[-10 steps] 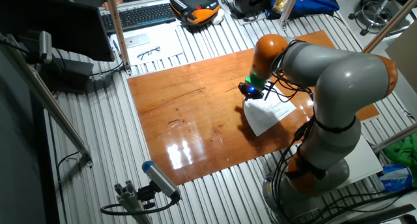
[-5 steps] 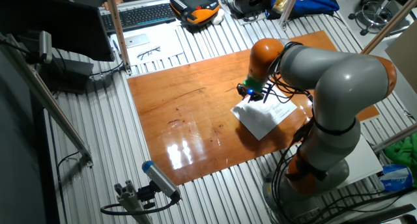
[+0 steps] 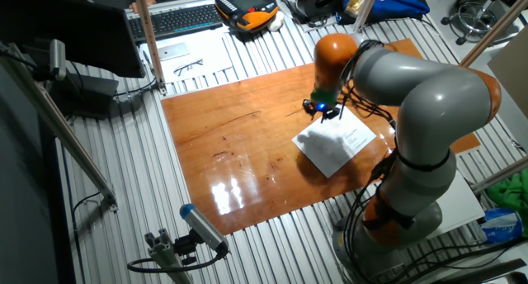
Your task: Flip over and spread out the paper that is laid flat on the table
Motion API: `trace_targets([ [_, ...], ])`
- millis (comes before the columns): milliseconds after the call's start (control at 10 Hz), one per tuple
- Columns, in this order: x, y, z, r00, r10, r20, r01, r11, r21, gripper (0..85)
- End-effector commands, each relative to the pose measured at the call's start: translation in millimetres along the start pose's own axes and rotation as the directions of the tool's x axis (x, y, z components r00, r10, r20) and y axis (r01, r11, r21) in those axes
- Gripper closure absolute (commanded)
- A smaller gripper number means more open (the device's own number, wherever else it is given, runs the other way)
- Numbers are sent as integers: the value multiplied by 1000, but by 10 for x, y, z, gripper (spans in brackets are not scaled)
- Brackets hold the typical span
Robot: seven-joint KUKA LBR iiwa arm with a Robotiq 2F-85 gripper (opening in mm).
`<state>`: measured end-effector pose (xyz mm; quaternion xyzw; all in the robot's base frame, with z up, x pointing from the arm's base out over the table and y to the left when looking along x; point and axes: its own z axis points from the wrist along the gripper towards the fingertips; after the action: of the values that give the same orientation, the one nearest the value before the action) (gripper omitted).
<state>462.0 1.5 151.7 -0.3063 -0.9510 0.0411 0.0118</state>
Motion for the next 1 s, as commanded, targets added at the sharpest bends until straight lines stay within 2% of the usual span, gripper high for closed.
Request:
trace_targets([
  [0,-34,-45,-218,1000,-21,-4,21,1000,4,850],
  [100,-75,-115,-322,998,-69,-4,69,998,9,850],
  [200,-104,-169,-406,995,-99,-8,99,995,3,850],
  [300,-120,-218,-479,994,-112,-22,111,993,-30,850],
  [400,-114,-244,-524,991,-134,-21,133,990,-45,850],
  [600,-99,-272,-568,983,-183,-2,182,981,-64,850],
  [800,-120,-319,-612,963,-270,13,270,962,-38,850],
  [900,-123,-345,-642,954,-301,8,301,953,-40,850],
])
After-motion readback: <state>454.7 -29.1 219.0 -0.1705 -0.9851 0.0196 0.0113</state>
